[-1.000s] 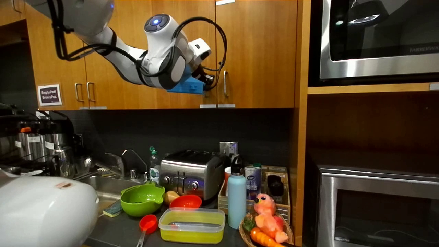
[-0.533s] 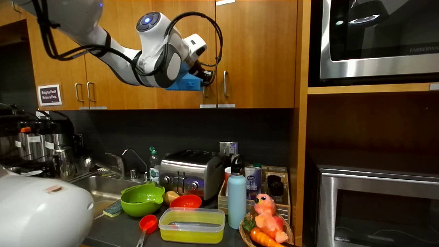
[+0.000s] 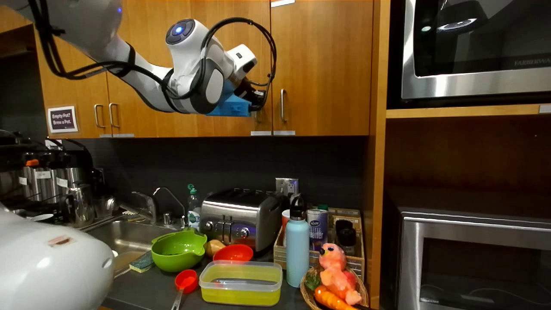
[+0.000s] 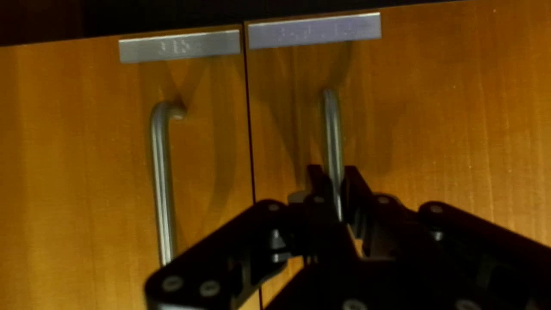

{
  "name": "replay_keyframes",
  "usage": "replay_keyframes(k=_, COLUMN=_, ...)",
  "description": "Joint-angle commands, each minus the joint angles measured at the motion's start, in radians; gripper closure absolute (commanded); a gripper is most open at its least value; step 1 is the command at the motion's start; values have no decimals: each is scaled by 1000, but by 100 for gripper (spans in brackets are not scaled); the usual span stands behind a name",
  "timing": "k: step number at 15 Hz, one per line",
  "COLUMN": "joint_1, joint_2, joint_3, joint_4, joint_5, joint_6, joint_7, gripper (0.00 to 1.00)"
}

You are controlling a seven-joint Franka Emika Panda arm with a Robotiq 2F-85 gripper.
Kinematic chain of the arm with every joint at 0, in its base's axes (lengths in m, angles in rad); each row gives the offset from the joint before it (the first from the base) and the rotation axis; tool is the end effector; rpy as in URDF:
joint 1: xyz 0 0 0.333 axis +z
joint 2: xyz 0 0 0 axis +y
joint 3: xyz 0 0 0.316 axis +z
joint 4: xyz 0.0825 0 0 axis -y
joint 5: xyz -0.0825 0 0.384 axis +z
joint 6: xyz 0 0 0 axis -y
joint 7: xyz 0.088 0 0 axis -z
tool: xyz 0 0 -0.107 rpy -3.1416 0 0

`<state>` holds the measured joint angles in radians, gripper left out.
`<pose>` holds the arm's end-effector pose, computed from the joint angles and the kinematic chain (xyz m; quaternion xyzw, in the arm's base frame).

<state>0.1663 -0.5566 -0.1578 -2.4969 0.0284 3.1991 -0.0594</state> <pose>0.4222 -0.0140 0.6304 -0.8097 -0.0007 -0.5858 0.0333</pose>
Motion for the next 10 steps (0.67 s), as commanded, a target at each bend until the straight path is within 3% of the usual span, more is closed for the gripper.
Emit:
replay_keyframes(k=1, joint_1=-75, joint_2=-33, joint_3=59, joint_4=-41, joint_5=6, joint_6=17, joint_7=40, gripper=96)
replay_keyframes(k=10, joint_1=-144, joint_2=-76, joint_3=118, joint_4=-77, joint_5=6, joint_6=7, joint_7=81, gripper=96)
